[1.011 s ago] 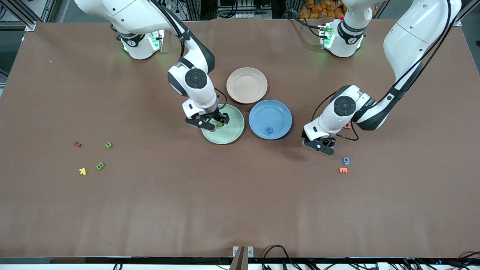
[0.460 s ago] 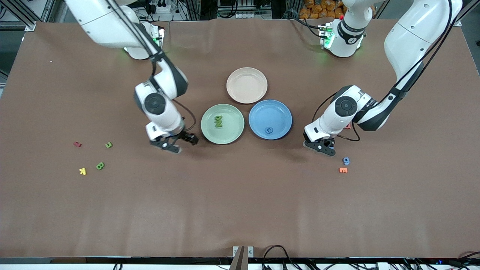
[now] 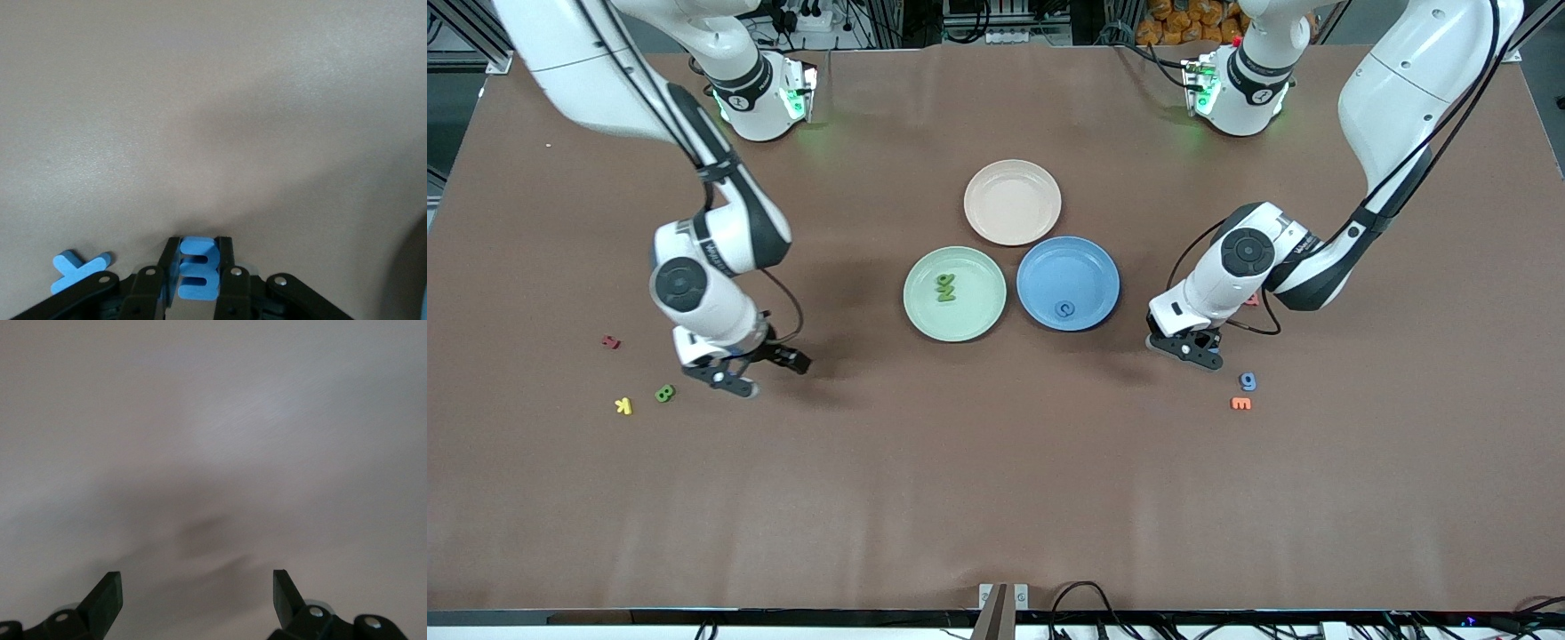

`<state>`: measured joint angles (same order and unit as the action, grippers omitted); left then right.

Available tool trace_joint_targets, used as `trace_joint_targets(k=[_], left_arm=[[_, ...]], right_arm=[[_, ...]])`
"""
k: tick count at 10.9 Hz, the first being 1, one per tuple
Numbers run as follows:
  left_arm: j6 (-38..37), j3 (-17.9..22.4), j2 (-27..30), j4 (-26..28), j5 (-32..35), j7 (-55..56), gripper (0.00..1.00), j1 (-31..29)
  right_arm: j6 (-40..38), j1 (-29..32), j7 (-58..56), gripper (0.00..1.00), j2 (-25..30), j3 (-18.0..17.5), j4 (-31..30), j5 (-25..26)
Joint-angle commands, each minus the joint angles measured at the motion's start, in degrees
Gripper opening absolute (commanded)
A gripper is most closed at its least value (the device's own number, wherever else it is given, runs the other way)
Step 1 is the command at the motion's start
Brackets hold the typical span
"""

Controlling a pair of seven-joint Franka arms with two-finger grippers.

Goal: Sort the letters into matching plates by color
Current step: 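Grasp the blue 3 with the left gripper and carry it to the blue plate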

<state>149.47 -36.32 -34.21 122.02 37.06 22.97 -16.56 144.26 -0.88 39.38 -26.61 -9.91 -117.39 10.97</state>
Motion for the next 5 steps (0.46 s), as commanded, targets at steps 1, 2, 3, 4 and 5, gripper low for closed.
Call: trace_joint_targets(k=[1,2,3,4,5], left_arm=[[-3.04,-1.81,1.61,-0.38,0.56,4.52,0.00,0.04],[-3.22,-2.35,1.61,-0.56,0.56,6.02,0.00,0.04],[-3.92,-3.22,1.69,-0.91,0.47,7.17,0.00,-0.05],[-5.58,-4.10,1.69,-1.43,0.47,9.00,0.00,-0.05],[-7.25,-5.07,1.69,-2.48,0.47,10.59,0.00,0.04]], right_arm=[[-0.56,8.41,-5.87,1.00,0.86,-1.08,-1.08,1.42],[-0.56,10.61,-8.16,1.00,0.86,-1.08,-1.08,1.51],[-0.39,12.72,-10.53,1.00,0.86,-1.08,-1.34,1.51],[-0.30,15.09,-12.91,1.00,0.86,-1.08,-1.35,1.59],[-0.12,17.03,-14.93,1.00,0.77,-1.08,-1.43,1.77]])
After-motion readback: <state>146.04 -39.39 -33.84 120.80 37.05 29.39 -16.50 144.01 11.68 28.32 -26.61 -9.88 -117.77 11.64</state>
